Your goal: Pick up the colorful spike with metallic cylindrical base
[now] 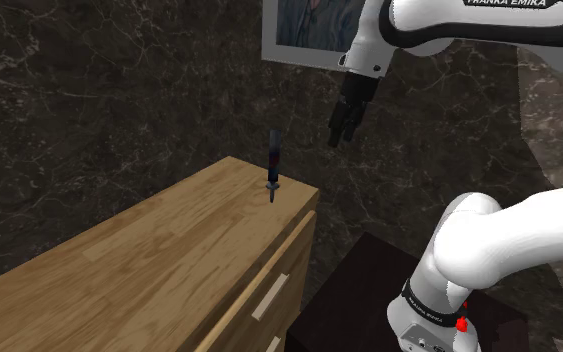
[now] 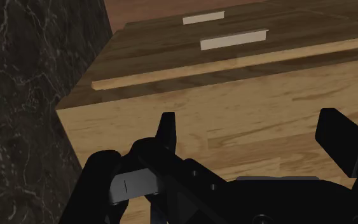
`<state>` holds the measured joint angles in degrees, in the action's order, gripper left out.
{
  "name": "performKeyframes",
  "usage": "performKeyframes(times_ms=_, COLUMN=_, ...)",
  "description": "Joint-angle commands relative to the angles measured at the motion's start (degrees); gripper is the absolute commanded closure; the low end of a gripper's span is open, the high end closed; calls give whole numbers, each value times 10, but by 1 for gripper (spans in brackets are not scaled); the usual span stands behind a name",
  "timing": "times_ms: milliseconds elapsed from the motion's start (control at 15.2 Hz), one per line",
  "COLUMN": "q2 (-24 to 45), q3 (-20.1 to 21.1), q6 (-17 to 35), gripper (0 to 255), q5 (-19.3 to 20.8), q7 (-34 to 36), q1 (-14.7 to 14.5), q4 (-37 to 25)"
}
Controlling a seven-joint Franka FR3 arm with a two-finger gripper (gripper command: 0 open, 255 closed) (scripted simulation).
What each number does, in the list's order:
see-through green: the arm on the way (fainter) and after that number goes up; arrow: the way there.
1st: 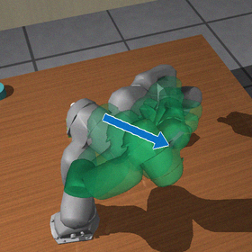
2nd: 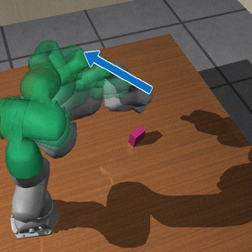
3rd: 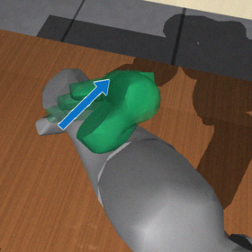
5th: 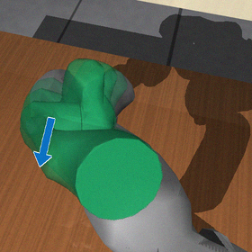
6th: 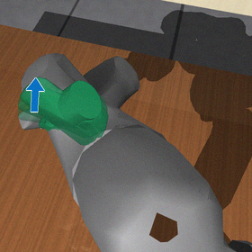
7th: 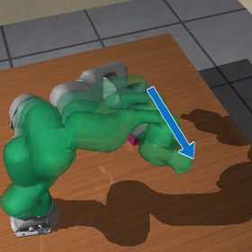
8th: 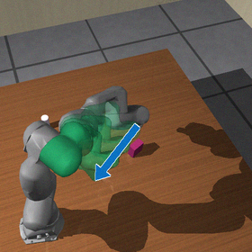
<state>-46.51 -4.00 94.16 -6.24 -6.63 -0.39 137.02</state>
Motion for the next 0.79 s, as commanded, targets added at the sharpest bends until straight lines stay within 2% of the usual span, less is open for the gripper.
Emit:
performKeyframes(times_ms=0, q2=0, q3=0, q6=0, gripper=0, q5=0, q7=0, q1=0, q4=0)
performKeyframes(times_ms=330, q2=17, q3=-50, q6=134, gripper=0, q5=15, q7=-110, q1=-13, q4=74)
performKeyframes(times_ms=726, q2=89, q3=-123, q6=300, gripper=0, q5=10, q7=-253, q1=-47, q4=119)
